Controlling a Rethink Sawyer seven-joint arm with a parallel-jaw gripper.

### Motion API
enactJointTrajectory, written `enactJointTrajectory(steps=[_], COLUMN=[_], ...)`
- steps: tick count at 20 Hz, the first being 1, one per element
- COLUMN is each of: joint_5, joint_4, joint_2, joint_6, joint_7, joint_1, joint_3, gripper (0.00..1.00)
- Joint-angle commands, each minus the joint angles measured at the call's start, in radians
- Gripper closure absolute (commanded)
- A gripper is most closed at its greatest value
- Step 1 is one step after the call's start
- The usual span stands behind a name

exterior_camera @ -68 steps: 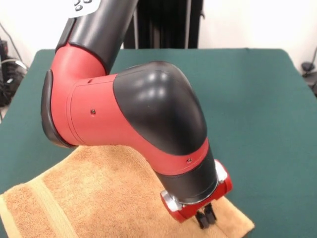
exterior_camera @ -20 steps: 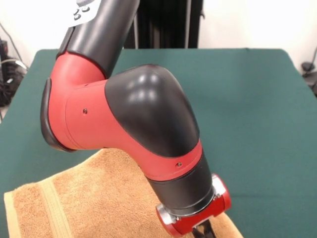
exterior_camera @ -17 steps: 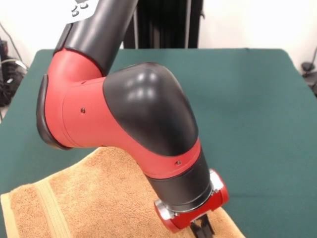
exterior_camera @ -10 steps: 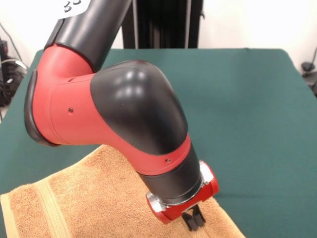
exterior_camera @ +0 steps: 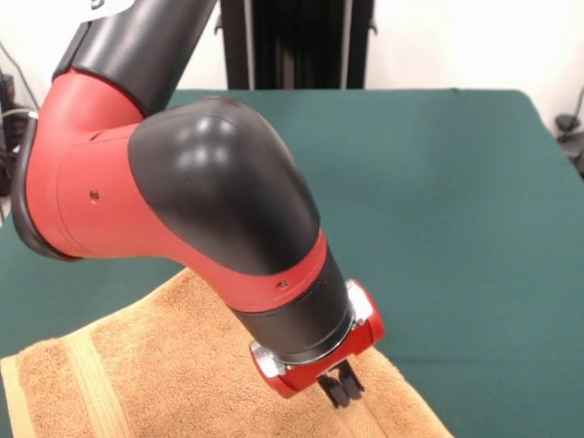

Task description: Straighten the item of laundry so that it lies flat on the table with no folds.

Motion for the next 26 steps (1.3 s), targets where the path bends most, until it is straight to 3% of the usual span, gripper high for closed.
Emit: enactJointTrajectory(steps=[1, 6, 12, 15, 20, 26], joint_5=[-0.003, 0.021, 0.051, 0.034, -0.016, -0.083], joint_4=[0.204, 0.321, 0.642, 0.731, 0.771, 0.696], joint_2=[-0.043, -0.103, -0.279, -0.33, -0.346, -0.314], joint_6=[0.123, 0.066, -0.081, -0.11, -0.124, -0.104], joint_7=[0.062, -0.001, -0.029, -0.079, -0.154, -0.187], joint_1=[0.005, -0.031, -0.101, -0.145, -0.199, -0.192], joint_3=[-0.025, -0.064, -0.117, -0.119, -0.116, -0.122], gripper=[1.0, 1.0, 1.0, 1.0, 1.0, 1.0])
